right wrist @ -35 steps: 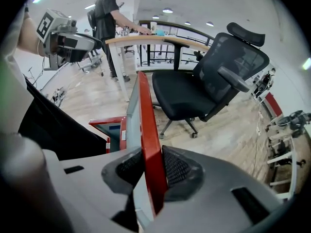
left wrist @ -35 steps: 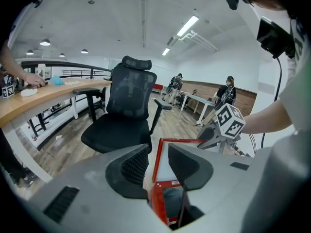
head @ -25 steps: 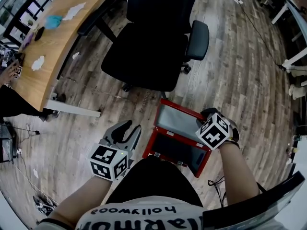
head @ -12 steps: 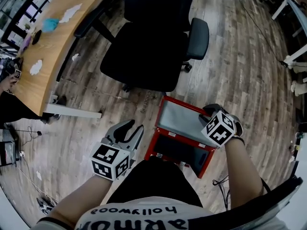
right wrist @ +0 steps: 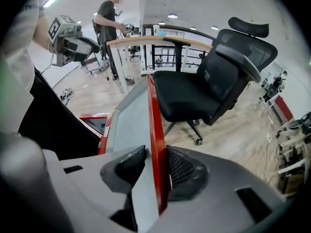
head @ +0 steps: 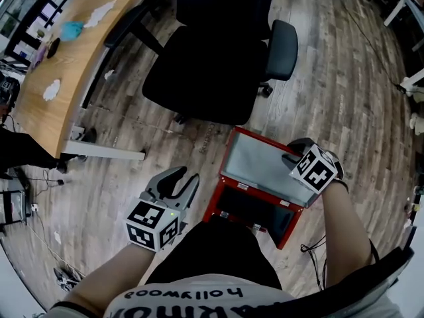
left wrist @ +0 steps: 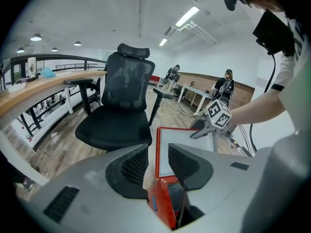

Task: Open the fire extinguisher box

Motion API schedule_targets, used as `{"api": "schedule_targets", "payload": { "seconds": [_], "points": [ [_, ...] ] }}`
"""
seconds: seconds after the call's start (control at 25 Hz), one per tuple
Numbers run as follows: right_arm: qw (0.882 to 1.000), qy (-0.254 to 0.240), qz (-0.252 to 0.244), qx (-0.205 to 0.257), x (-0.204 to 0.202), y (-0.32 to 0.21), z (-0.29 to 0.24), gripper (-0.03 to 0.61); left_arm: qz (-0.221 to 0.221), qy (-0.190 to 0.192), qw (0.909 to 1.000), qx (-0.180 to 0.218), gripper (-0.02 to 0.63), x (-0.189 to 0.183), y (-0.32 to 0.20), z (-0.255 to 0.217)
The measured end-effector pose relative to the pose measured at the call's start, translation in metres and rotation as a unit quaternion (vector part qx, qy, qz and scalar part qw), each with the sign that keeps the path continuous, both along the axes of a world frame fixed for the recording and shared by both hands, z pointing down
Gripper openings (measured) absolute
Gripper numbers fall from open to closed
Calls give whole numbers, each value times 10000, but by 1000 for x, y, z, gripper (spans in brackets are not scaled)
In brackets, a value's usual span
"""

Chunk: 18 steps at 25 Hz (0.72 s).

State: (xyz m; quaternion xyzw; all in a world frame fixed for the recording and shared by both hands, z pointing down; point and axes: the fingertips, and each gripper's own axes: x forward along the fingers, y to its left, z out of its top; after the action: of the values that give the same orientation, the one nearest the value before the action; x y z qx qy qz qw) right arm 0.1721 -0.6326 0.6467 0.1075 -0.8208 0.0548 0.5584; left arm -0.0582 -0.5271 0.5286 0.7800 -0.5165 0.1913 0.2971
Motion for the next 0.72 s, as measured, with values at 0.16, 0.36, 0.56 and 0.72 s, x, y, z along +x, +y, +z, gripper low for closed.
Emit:
{"api": "schedule_targets", "payload": {
  "seconds": [0.16,0.36,0.56,0.72],
  "points": [
    [9999,-109,-29,-16,0,-4,3,121,-31,-16,10000,-41,130,0,2,8],
    [9998,-181,-40,5,-1,-7,4,126,49,-23,10000,-52,130,4,3,10],
    [9993,-266,-44,258,-1,-9,2,132,58,-1,10000,-49,130,6,4,12],
    [9980,-397,62,491,-2,-8,-3,140,25,-17,10000,-24,130,5,6,10]
  ]
}}
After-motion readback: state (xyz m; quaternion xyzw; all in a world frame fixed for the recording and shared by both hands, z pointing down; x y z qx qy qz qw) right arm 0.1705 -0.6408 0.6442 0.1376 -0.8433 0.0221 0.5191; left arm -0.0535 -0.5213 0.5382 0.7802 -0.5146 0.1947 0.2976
